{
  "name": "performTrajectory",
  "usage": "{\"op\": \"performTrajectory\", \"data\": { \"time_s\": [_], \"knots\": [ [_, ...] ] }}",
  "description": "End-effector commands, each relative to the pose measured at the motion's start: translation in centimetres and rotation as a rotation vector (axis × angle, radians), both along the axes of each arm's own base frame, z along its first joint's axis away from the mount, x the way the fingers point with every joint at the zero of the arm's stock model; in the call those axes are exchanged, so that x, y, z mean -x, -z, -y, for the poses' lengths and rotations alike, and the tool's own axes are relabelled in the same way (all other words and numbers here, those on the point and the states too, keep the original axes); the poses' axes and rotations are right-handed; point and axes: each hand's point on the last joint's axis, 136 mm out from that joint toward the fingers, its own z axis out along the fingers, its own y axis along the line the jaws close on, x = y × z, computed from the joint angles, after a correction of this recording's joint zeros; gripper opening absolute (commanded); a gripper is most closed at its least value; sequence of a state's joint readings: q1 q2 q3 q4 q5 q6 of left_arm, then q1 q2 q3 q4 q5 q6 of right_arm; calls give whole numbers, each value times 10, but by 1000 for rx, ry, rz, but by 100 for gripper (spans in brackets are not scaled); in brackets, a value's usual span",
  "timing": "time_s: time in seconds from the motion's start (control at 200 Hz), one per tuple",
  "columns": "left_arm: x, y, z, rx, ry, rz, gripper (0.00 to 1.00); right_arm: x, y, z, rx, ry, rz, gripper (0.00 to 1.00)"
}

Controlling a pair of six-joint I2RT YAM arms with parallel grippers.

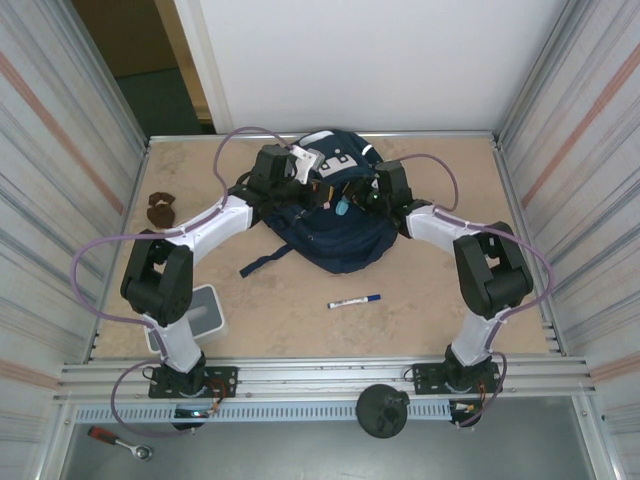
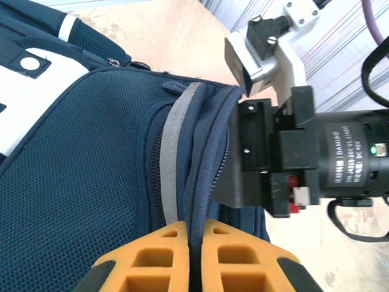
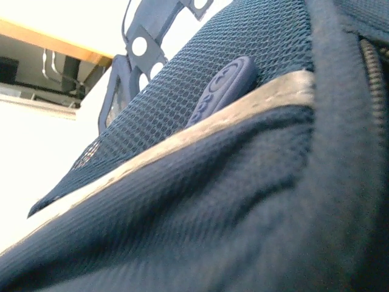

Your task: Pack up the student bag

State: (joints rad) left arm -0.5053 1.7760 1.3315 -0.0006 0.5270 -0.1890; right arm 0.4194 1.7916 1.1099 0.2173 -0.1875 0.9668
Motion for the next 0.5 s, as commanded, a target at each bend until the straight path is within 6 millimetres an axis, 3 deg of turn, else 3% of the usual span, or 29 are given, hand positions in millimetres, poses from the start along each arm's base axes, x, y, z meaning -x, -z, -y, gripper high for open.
{"op": "performTrajectory", "data": {
  "time_s": [0.0,0.09,0.19,0.311,0.491],
  "knots": [
    [13,-69,8,111,55,121,0,-29,-10,4,-42,127,60,24],
    [13,-69,9,114,61,115,0,-39,-5,-4,-54,141,60,33],
    [14,-69,8,107,62,121,0,-38,-8,-14,-37,97,68,48],
    [14,-64,6,90,61,120,0,-19,-15,-11,34,55,85,57],
    [14,-61,6,90,59,119,0,21,-8,-4,102,5,73,57]
  ]
}}
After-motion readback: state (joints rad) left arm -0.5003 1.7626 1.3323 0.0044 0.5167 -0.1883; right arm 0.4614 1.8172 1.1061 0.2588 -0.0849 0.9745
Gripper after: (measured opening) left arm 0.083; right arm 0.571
